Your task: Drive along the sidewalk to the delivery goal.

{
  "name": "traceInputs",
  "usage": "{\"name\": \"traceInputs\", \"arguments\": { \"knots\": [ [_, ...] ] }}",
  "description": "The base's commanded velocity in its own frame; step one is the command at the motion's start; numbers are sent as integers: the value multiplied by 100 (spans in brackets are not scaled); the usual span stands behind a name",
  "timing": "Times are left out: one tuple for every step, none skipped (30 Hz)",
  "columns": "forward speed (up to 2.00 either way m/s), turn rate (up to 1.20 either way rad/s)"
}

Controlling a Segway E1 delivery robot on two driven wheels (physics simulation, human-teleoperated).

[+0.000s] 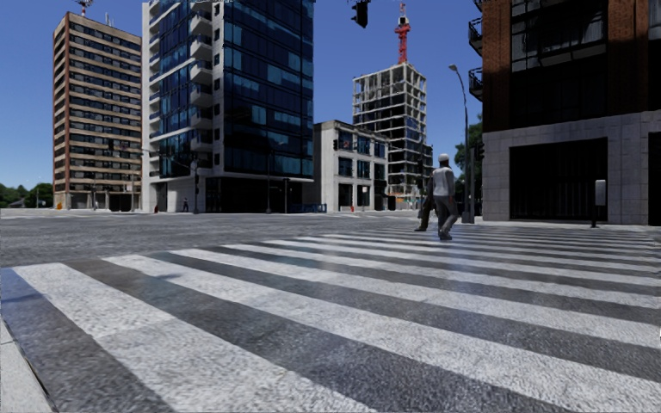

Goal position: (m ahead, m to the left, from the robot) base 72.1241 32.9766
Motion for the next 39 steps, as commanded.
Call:
{"name": "traceInputs", "arguments": {
  "knots": [
    [165, -53],
    [165, -53],
    [165, -53],
    [165, -53],
    [164, -53],
    [164, -53],
    [162, -53],
    [161, -53],
    [161, -53],
    [161, -53],
    [161, -53],
    [161, -53],
    [161, -53],
    [160, -53],
    [160, -53],
    [160, -53],
    [159, -53],
    [159, -53],
    [159, -53],
    [159, -53],
    [159, -53],
    [159, -53],
    [159, -53],
    [159, -53],
    [159, -53],
    [159, -53],
    [159, -53],
    [159, -53],
    [159, -53],
    [159, -53],
    [159, -53],
    [159, -53],
    [159, -53],
    [159, -53],
    [159, -53],
    [159, -53],
    [159, -53],
    [159, -53],
    [159, -53]
  ]
}}
